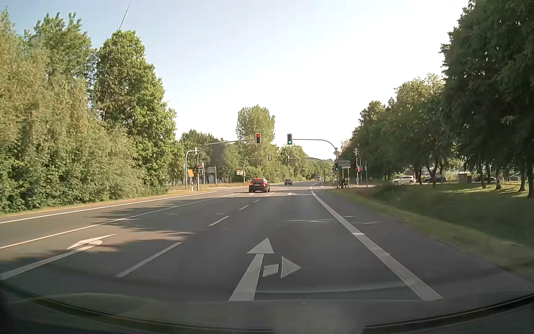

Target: Follow the waypoints while adhering to traffic rules and regulations

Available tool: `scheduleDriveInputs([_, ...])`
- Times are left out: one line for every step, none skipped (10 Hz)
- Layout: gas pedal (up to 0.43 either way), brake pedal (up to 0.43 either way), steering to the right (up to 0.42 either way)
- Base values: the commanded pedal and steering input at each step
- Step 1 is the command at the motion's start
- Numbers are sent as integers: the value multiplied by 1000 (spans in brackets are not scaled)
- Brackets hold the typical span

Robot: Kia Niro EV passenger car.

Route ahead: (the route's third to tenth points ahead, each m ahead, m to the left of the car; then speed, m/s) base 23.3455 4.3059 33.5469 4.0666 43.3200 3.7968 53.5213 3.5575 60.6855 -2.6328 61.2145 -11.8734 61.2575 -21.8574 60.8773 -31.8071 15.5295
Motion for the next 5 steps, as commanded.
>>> scheduleDriveInputs([0, 37, 4])
scheduleDriveInputs([0, 104, 4])
scheduleDriveInputs([0, 171, 4])
scheduleDriveInputs([0, 207, 4])
scheduleDriveInputs([0, 226, 4])
